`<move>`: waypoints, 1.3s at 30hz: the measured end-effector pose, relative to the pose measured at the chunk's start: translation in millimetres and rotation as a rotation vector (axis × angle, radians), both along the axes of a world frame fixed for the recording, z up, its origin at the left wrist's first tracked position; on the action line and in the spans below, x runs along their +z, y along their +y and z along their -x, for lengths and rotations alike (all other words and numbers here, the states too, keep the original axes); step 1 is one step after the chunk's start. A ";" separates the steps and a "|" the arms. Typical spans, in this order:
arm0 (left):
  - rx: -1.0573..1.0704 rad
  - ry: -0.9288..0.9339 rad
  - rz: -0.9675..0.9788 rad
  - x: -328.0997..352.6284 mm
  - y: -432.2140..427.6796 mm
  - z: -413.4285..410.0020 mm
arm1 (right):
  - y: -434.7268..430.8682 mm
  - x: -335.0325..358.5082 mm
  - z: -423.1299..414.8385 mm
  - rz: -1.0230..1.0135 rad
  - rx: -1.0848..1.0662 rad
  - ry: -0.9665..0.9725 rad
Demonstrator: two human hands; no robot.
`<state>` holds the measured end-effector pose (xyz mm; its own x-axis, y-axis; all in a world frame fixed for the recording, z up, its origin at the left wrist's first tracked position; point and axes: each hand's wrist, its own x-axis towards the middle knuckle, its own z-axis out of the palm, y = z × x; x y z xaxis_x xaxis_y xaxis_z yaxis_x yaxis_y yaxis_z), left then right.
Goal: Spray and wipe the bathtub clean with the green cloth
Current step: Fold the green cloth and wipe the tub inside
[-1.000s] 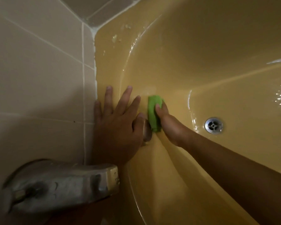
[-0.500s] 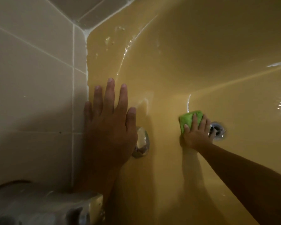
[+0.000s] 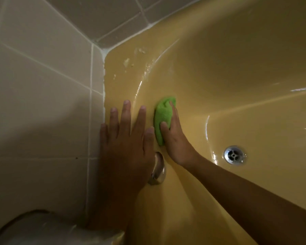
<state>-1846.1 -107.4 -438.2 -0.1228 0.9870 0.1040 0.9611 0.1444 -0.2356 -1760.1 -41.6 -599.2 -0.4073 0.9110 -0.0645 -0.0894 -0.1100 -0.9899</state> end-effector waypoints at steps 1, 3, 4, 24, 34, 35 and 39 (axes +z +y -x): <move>-0.010 0.008 -0.002 -0.8 -0.4 0.2 | -3.6 -17.9 -1.6 0.028 -0.025 -0.039; -0.020 0.010 -0.005 -1.6 -0.2 0.8 | -5.2 -62.7 -5.7 0.255 -0.067 -0.143; -0.016 0.005 -0.007 -2.3 0.0 1.1 | -4.4 -83.4 -10.0 0.379 -0.060 -0.263; 0.014 -0.050 -0.069 -3.8 -0.8 0.5 | 78.0 126.5 4.3 0.513 -0.363 0.070; 0.117 -0.202 -0.087 6.5 -3.1 -10.9 | 39.7 163.4 -121.0 0.446 0.109 0.085; 0.162 -0.269 -0.151 10.2 -6.6 -21.5 | 36.1 169.9 -136.0 0.429 0.146 0.045; 0.447 -0.827 -0.333 46.9 -16.9 -116.5 | 21.5 194.1 -189.2 0.282 0.275 -0.102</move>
